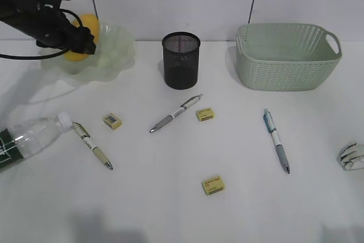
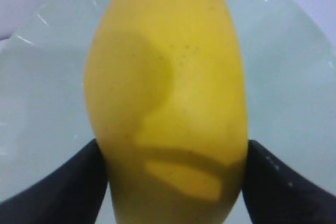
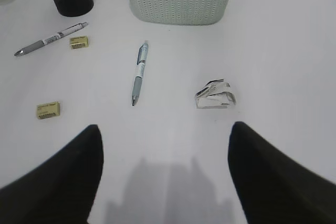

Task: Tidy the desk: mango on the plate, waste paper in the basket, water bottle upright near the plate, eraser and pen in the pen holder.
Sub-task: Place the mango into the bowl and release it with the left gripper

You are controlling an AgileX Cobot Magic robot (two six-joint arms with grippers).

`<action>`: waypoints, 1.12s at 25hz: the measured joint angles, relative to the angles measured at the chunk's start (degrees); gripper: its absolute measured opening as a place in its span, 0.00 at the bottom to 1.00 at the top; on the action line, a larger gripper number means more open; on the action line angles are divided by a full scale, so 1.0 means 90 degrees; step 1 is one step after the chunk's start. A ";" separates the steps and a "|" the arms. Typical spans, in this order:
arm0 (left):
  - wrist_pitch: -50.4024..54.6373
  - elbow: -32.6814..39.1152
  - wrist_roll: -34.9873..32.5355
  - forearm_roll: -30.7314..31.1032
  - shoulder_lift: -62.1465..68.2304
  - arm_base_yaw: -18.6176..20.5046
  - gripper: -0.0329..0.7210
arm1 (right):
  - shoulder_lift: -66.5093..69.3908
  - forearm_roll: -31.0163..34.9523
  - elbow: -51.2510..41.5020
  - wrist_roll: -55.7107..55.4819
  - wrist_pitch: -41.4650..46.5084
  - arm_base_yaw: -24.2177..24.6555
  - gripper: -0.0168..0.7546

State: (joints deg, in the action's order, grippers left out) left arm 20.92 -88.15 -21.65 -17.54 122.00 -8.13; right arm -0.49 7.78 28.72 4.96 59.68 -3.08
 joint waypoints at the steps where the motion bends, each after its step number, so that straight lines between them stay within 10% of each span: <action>1: -0.0036 0.0000 0.0000 -0.0058 0.0038 0.0000 0.80 | 0.0000 0.0000 0.0000 0.0000 0.0000 0.0000 0.78; 28: -0.0155 0.0000 0.0000 -0.0182 -0.0147 0.0000 0.90 | 0.0000 0.0000 0.0000 -0.0006 -0.0006 0.0000 0.78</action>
State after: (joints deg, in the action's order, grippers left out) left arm 19.53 -88.15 -21.65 -19.17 120.68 -8.13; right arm -0.49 7.78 28.72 4.91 59.63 -3.08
